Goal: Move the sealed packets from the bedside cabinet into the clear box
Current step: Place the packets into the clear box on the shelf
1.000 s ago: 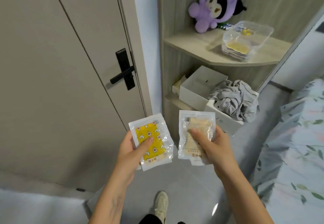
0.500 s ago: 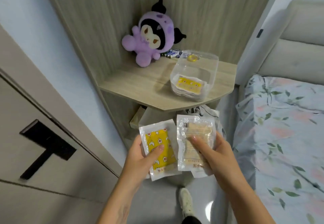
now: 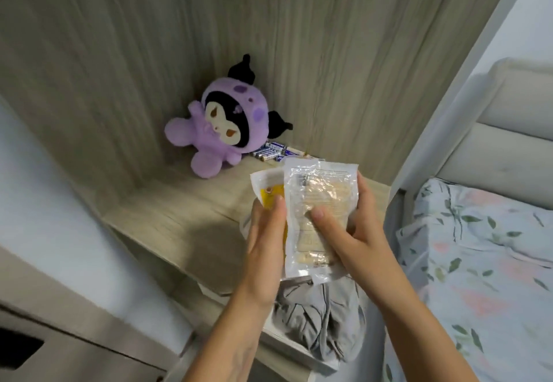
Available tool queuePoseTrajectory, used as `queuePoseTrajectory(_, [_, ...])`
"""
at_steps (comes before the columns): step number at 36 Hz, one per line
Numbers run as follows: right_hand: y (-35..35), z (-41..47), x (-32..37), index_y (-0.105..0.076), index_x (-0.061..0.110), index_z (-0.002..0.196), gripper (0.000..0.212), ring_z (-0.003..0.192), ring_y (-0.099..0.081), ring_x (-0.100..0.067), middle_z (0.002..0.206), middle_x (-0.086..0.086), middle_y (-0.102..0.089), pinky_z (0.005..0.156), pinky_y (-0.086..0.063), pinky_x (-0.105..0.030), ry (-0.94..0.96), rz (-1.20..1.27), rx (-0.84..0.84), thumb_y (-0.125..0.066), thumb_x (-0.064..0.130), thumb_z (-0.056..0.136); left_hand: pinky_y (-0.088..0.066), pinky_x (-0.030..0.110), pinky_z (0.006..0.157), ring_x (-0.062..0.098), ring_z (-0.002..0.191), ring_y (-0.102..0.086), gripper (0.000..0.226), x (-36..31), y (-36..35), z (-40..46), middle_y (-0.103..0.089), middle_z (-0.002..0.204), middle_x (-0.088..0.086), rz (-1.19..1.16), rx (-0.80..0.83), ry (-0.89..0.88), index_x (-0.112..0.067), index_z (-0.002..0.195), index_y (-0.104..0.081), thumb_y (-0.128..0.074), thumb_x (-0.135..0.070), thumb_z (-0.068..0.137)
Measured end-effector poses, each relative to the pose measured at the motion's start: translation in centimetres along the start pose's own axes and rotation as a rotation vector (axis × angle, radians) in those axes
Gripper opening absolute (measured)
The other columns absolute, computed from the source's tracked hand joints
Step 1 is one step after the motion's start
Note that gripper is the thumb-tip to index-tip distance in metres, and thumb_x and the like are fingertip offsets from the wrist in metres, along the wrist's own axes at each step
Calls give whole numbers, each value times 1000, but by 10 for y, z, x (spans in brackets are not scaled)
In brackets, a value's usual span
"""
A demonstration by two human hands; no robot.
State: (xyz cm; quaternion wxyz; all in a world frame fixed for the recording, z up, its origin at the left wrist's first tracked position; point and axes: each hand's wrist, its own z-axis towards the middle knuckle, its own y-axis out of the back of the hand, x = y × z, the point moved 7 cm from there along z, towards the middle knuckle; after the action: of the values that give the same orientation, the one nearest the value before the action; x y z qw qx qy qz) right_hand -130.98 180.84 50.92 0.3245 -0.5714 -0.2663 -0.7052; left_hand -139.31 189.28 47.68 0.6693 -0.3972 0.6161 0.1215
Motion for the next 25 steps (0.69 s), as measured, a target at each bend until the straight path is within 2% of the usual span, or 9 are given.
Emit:
queuePoseTrajectory(2, [-4, 9, 0, -21, 32, 141, 70, 81, -69, -12, 100, 8, -71, 65, -54, -23, 62, -53, 45, -63, 25, 85, -51, 28, 94, 5, 112, -62, 73, 4, -8, 7, -65, 123, -9, 65, 32, 17, -27, 139, -41, -65, -56, 76])
queuePoseTrajectory(6, [-17, 18, -8, 0, 46, 143, 78, 131, -42, -6, 143, 20, -39, 107, -38, -31, 147, -265, 102, -54, 38, 88, -51, 10, 70, -3, 93, -68, 54, 0, -15, 18, -73, 96, -17, 93, 108, -42, -23, 128, -47, -59, -33, 76])
queuePoseTrajectory(9, [-22, 23, -14, 14, 40, 145, 85, 140, -29, -4, 151, 20, -25, 116, -28, -35, 130, -265, 136, -51, 38, 90, -51, 12, 76, 2, 100, -67, 49, -4, -11, 25, -73, 103, -12, 110, 129, -81, -17, 129, -49, -59, -27, 83])
queuePoseTrajectory(11, [-20, 28, -17, 18, 37, 143, 89, 138, -31, -1, 142, 39, -29, 114, -30, -26, 97, -219, 200, -54, 24, 92, -52, 19, 82, 8, 108, -65, 47, -2, -3, 35, -71, 112, -7, 149, 100, -81, -18, 132, -49, -62, -32, 88])
queuePoseTrajectory(13, [-17, 36, -23, 19, 41, 140, 96, 133, -41, -8, 132, 42, -37, 109, -39, -30, 9, -129, 274, -56, 8, 91, -52, 33, 91, 16, 111, -64, 53, -1, 6, 45, -70, 115, -2, 227, 51, -78, -21, 131, -51, -59, -45, 84])
queuePoseTrajectory(16, [-11, 51, -30, -6, 37, 142, 90, 119, -54, -7, 134, 19, -47, 99, -47, -29, -16, -126, 302, -62, -2, 84, -47, 48, 100, 17, 113, -63, 70, -1, 12, 56, -68, 118, -4, 337, 46, -68, -28, 129, -52, -58, -69, 73])
queuePoseTrajectory(20, [-6, 60, -37, -55, 19, 120, 47, 116, -58, -14, 120, 0, -63, 102, -45, -39, 87, -285, 127, -70, 10, 77, -44, 35, 104, 10, 116, -57, 64, -8, 18, 63, -58, 124, 1, 539, 53, -145, -21, 126, -53, -55, -61, 76])
queuePoseTrajectory(23, [-11, 60, -55, -60, 19, 118, 45, 112, -57, -4, 117, 10, -63, 97, -46, -29, 102, -545, 140, -76, 25, 77, -46, 15, 87, -2, 97, -62, 25, -9, 30, 68, -65, 105, -3, 725, 78, -141, -24, 105, -60, -69, -34, 83])
queuePoseTrajectory(25, [-15, 63, -66, -57, 20, 122, 55, 107, -58, -2, 114, 13, -63, 91, -47, -26, 58, -653, 181, -80, 30, 72, -42, 4, 68, -2, 77, -62, 17, -14, 35, 69, -67, 88, -11, 912, 85, -178, -20, 95, -61, -72, -24, 82])
